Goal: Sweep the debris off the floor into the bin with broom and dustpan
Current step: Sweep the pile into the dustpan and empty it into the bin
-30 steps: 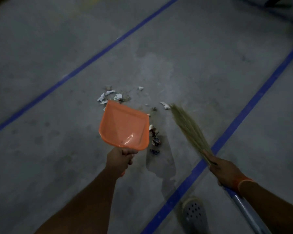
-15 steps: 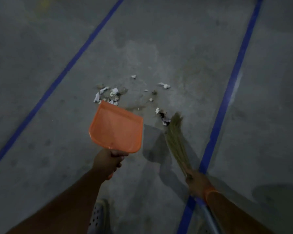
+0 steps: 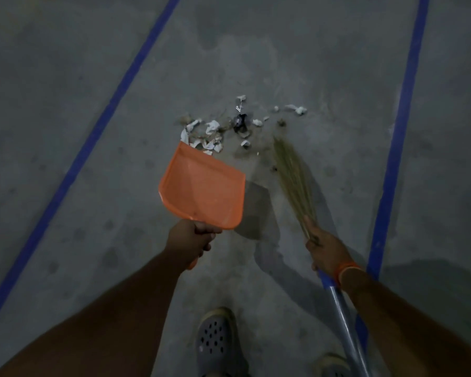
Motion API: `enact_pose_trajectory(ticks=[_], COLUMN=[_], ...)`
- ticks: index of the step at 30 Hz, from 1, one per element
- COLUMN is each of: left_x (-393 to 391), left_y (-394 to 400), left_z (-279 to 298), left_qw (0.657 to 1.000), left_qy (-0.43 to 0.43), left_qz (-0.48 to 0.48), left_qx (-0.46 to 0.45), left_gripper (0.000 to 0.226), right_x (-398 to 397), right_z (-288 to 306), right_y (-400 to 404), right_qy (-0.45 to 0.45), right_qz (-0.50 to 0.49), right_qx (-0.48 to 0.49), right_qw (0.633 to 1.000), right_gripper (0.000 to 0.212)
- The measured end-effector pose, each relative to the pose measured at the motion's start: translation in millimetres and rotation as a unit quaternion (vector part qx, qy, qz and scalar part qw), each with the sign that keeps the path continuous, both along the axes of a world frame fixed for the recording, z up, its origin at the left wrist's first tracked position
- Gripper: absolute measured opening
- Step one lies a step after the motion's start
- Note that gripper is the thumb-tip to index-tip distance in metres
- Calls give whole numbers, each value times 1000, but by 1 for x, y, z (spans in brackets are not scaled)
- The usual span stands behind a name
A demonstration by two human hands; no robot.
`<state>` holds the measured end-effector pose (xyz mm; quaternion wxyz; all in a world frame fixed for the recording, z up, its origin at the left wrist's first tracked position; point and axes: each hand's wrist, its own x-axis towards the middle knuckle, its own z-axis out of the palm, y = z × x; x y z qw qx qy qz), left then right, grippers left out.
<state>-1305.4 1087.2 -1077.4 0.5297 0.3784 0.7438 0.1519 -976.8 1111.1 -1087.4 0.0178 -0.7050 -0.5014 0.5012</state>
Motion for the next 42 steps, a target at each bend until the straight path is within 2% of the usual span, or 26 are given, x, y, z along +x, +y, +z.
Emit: enact_pose_trajectory(ticks=[4,7,11,18,25,33,37,42], left_x=[-26,-46,-70,-95,-137,-197,-206,-189], left_y=[5,12,15,9,4,-16,-28,-25], left_z=[-4,-10,-15,-12,-15,-18,-23,-23], left_qw=[1000,1000,1000,998,996,993,993,994], left_qy=[-9,-15,-19,-31,-41,-25,-17,-25], left_qz=[7,7,16,46,74,112,121,111], left_qx=[10,6,8,12,5,10,6,4], left_gripper=[19,19,18,21,21,20,20,21], right_x=[-21,-54,-94,-119,-179,-262,-259,-211], right_z=[-10,-21,-18,12,21,-10,-20,-13], right_y=[-4,3,24,41,59,82,83,86], right_qy=[-34,-27,-2,12,5,5,-28,-50], right_qz=[13,25,36,33,140,203,192,135], right_qx=[-40,-49,-30,26,56,7,-11,10], right_qw=[999,998,999,999,989,979,981,990], right_gripper=[61,60,59,59,61,61,61,61])
